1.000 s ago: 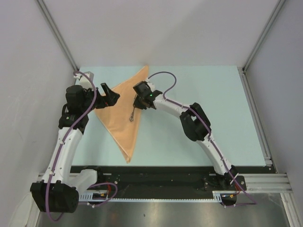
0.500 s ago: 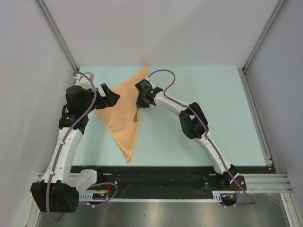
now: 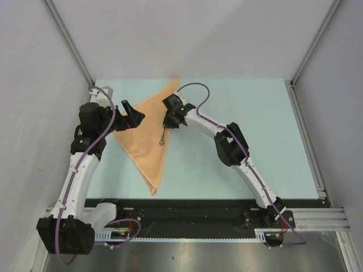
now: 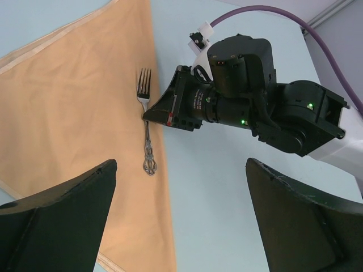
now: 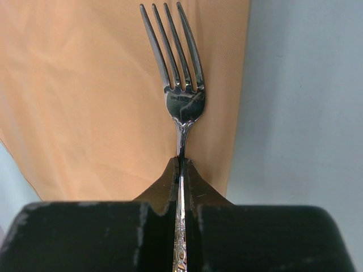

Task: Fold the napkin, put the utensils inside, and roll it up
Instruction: Place the utensil onto the napkin, then fold the napkin

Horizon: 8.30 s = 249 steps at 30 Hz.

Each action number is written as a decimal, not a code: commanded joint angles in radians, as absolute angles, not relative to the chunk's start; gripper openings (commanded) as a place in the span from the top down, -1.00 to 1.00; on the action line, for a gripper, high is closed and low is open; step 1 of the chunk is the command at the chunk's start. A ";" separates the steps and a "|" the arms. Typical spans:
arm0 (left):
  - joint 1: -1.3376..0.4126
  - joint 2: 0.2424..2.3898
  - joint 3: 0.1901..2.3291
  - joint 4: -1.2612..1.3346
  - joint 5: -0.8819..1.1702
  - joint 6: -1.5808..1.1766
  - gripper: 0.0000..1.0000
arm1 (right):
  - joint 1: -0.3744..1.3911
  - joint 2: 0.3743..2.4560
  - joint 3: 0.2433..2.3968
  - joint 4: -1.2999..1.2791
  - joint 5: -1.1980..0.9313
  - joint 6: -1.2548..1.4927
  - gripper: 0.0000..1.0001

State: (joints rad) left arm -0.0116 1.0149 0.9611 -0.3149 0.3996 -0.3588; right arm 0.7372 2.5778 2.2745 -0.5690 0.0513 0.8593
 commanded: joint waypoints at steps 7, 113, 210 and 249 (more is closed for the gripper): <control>-0.003 1.020 0.956 -0.278 0.430 -0.371 -0.99 | 0.744 2.609 2.318 -0.531 -0.027 0.845 0.50; 0.199 1.114 0.957 -0.308 0.357 -0.356 -0.99 | 1.385 2.180 1.582 -0.227 0.400 -0.037 0.42; 0.210 1.121 0.957 -0.302 0.396 -0.362 -1.00 | 1.465 2.013 1.124 0.233 0.270 -0.341 0.24; 0.222 1.106 0.956 -0.296 0.410 -0.370 -0.99 | 1.367 1.821 1.149 0.153 0.135 -0.209 1.00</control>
